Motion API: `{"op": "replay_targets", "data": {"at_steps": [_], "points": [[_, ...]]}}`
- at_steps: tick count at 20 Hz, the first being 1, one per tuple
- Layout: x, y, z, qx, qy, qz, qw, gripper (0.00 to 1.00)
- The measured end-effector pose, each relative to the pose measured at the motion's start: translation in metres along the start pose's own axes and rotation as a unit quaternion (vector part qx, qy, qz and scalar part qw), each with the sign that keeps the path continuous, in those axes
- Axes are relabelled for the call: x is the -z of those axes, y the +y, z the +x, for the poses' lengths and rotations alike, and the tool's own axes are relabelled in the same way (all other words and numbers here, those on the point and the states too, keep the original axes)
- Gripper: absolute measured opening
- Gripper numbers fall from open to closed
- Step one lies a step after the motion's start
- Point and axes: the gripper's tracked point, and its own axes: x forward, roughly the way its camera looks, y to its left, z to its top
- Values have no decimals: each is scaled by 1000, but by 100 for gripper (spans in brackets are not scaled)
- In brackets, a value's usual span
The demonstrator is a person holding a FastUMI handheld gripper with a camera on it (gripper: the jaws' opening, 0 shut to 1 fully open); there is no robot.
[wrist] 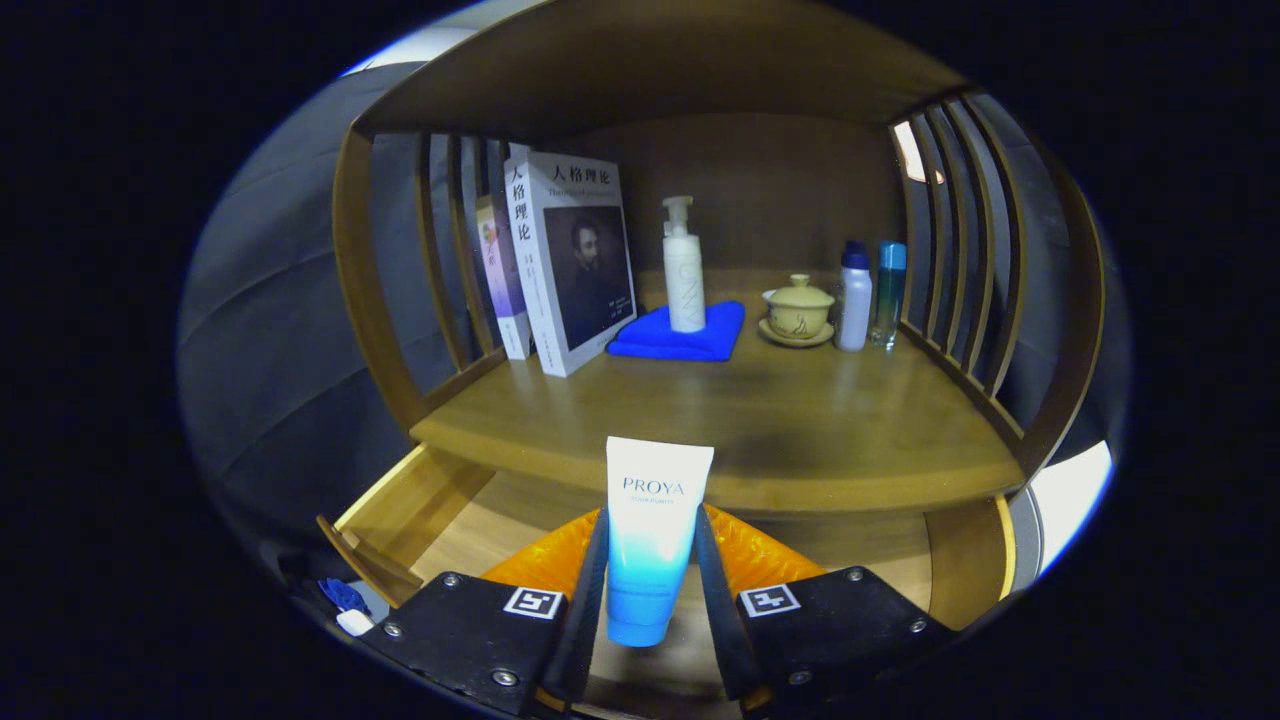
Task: Pull open the drawer, take out the items inside it, and place them on the countertop above the cabinet.
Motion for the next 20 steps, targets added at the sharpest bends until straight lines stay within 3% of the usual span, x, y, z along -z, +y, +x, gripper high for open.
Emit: {"op": "replay_targets", "data": {"at_steps": [9,16,19,20], "points": [[-65,-7,39,33,-11,-8,999,51],[-61,-25,75,90,-2,-26,996,56],[-64,-29,79,114,-26,-55,992,57],[-66,-31,79,122,-37,-63,990,61]]}}
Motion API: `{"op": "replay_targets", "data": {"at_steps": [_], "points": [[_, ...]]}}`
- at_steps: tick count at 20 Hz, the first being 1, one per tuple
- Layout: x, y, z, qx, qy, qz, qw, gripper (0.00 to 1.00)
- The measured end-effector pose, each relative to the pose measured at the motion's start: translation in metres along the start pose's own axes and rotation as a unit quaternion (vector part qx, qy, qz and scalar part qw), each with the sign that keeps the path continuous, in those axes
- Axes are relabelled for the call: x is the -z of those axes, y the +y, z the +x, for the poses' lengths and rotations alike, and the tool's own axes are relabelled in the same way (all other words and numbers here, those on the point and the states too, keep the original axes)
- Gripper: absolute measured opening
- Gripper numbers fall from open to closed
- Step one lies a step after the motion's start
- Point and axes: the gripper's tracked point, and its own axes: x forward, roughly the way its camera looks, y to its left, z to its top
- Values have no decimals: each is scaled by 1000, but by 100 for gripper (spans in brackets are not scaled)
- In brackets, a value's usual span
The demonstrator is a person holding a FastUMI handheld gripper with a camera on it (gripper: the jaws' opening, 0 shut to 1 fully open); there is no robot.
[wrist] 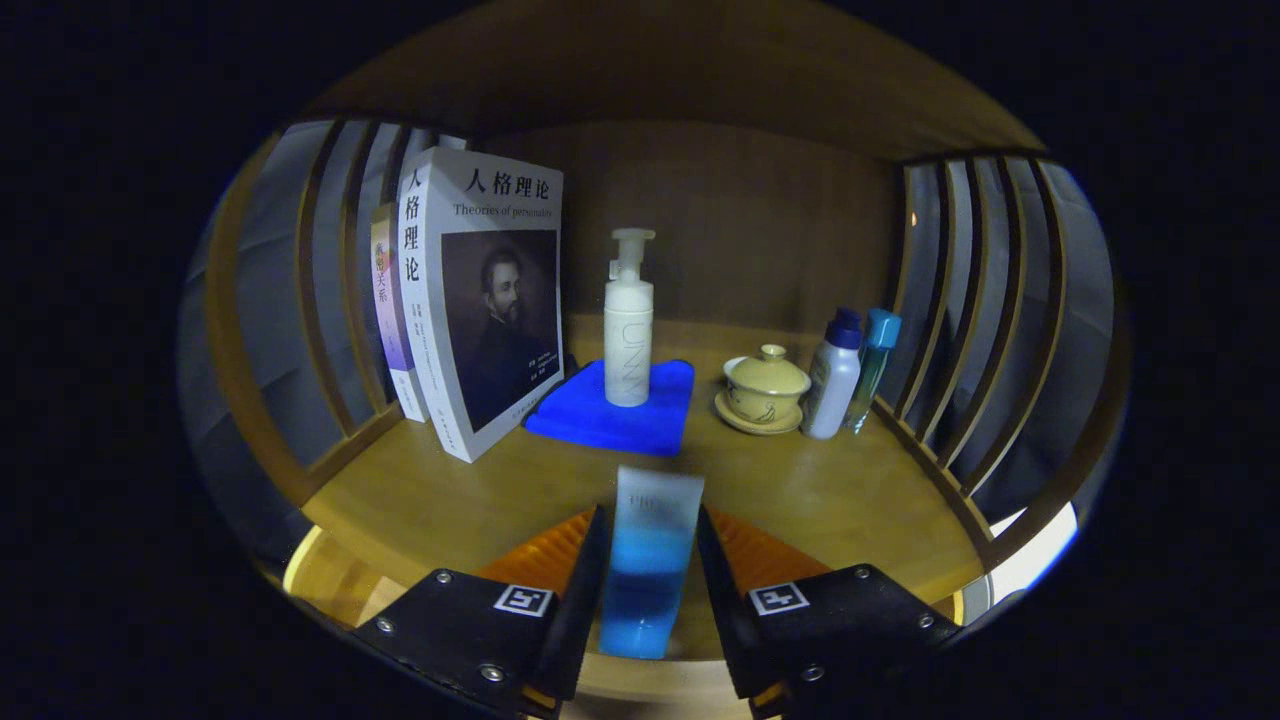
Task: Pull open the drawer, take out the items inside it, and place them on the countertop above the cabinet.
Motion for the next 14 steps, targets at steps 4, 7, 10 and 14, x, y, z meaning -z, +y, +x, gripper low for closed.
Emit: {"op": "replay_targets", "data": {"at_steps": [4,7,10,14], "points": [[-18,-4,-17,32,-51,4,998,82],[-26,-5,-45,43,-88,0,995,95],[-20,1,-73,43,-117,11,992,95],[5,8,-99,35,-123,29,991,95]]}}
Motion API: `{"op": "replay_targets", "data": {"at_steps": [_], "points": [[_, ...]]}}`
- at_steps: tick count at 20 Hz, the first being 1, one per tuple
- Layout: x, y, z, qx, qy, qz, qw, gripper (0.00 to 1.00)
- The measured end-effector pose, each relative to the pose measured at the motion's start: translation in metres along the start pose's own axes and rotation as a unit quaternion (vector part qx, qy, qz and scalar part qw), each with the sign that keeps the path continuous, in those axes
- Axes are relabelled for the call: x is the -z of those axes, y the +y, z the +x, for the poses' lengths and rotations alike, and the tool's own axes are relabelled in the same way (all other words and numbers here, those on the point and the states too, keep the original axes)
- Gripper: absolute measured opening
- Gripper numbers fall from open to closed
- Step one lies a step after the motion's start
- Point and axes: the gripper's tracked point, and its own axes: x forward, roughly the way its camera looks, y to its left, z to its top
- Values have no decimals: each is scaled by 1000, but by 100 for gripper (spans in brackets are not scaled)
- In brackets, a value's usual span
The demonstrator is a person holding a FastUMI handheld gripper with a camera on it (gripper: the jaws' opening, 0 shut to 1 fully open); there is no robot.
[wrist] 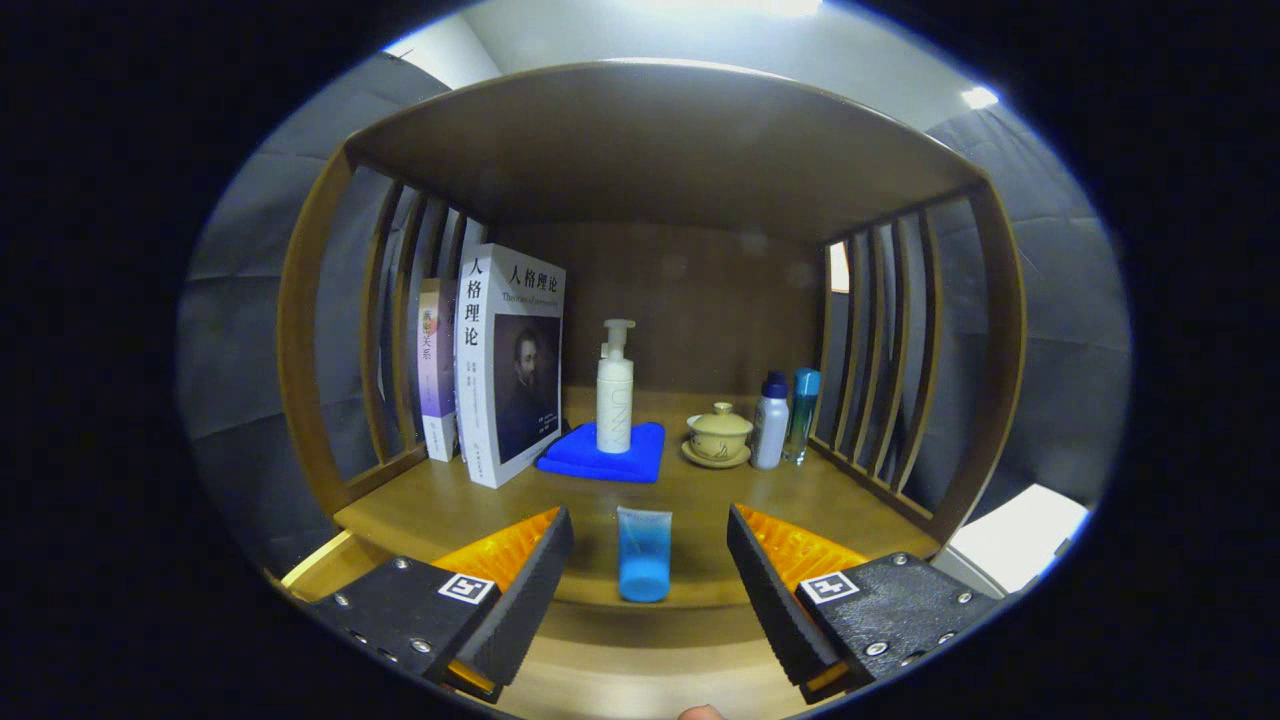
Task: Pull open the drawer, take out the items inside it, and place them on the countertop above the cabinet.
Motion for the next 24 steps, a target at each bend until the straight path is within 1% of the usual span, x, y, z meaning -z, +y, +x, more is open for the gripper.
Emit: {"op": "replay_targets", "data": {"at_steps": [1,4,6,10,12,16,19,21,24], "points": [[5,-1,-8,0,-3,-5,1000,95],[-3,-10,-35,5,-40,3,999,95],[1,-14,-54,4,-45,8,999,95],[9,-17,-81,-2,-45,38,998,95],[12,-19,-97,-4,-52,41,998,95],[29,-13,-130,-20,-60,27,998,95],[50,-1,-150,-42,-51,24,998,95],[64,1,-157,-41,-46,9,998,95],[85,9,-167,-48,-32,10,998,95]]}}
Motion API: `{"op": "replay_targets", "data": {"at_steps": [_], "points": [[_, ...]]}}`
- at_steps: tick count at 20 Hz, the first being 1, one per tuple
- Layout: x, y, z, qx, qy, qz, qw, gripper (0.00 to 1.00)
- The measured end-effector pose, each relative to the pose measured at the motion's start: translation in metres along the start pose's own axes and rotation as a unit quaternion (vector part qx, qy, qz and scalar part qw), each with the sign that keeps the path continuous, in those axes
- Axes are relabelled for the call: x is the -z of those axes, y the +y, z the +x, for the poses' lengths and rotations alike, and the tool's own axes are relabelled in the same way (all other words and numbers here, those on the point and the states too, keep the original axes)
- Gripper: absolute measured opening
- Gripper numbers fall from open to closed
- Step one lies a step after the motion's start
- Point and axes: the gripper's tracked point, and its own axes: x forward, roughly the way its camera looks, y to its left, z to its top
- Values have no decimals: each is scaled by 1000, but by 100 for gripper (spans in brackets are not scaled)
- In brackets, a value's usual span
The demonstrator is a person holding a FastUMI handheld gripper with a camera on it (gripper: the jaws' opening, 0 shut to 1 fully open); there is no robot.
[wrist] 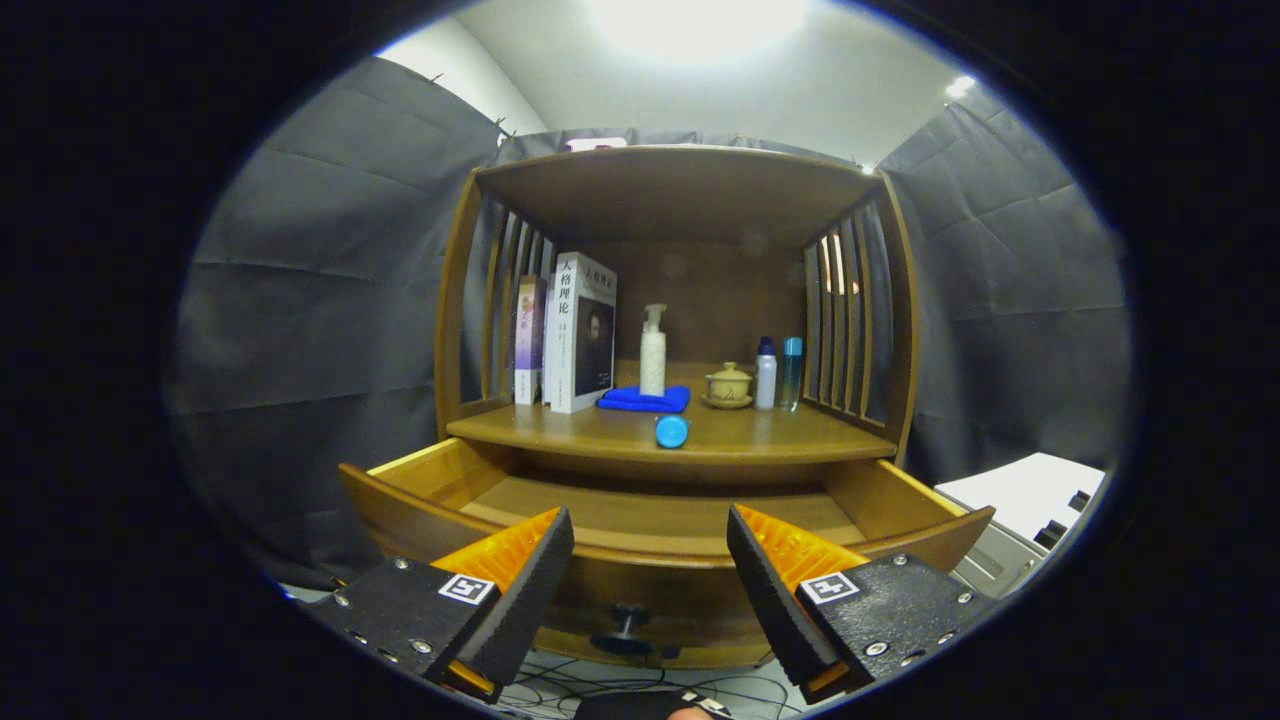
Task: Pull open the drawer, take out the items inside it, and place them on the countertop above the cabinet.
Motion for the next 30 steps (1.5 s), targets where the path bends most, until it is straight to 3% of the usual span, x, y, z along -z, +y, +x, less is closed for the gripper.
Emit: {"op": "replay_targets", "data": {"at_steps": [12,21,30], "points": [[76,5,2,12,69,-4,998,95],[77,0,12,56,60,-8,997,95],[71,4,38,48,57,30,997,95]]}}
